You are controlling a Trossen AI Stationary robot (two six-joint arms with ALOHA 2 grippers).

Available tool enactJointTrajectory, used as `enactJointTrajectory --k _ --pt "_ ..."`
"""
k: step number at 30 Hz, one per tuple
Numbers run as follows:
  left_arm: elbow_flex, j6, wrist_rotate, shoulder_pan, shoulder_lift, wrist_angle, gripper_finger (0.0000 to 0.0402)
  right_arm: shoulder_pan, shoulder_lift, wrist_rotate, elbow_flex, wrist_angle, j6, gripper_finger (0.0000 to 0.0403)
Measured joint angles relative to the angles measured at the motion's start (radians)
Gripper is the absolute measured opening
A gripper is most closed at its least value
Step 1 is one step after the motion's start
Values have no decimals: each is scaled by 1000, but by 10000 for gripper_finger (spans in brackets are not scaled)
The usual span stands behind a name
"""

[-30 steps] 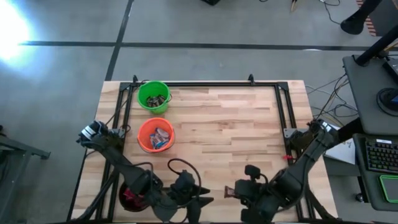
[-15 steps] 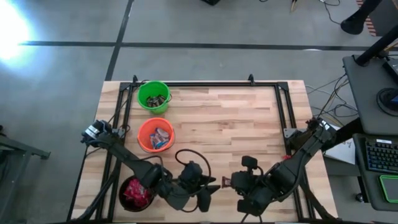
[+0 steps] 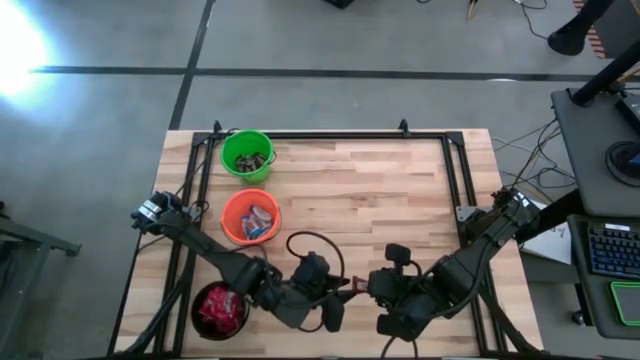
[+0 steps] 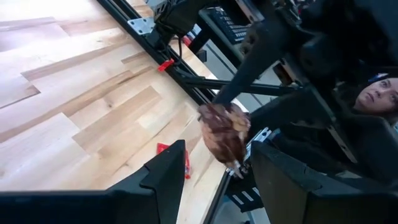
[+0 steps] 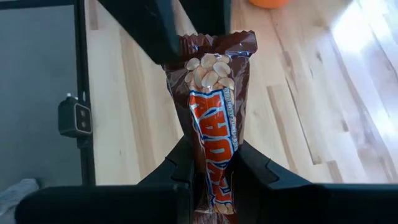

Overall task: Organize candy in baskets
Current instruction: Put the brown chocolate into the green bucket

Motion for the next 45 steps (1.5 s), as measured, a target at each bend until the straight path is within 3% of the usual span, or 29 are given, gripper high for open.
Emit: enactJointTrajectory --k 35,40,45 --pt "0 11 69 55 0 15 161 -33 4 10 7 6 -13 54" --pt "0 10 97 61 0 17 131 -33 4 9 7 6 -18 54" --pt "0 4 101 65 0 17 59 -33 4 9 7 4 -27 54"
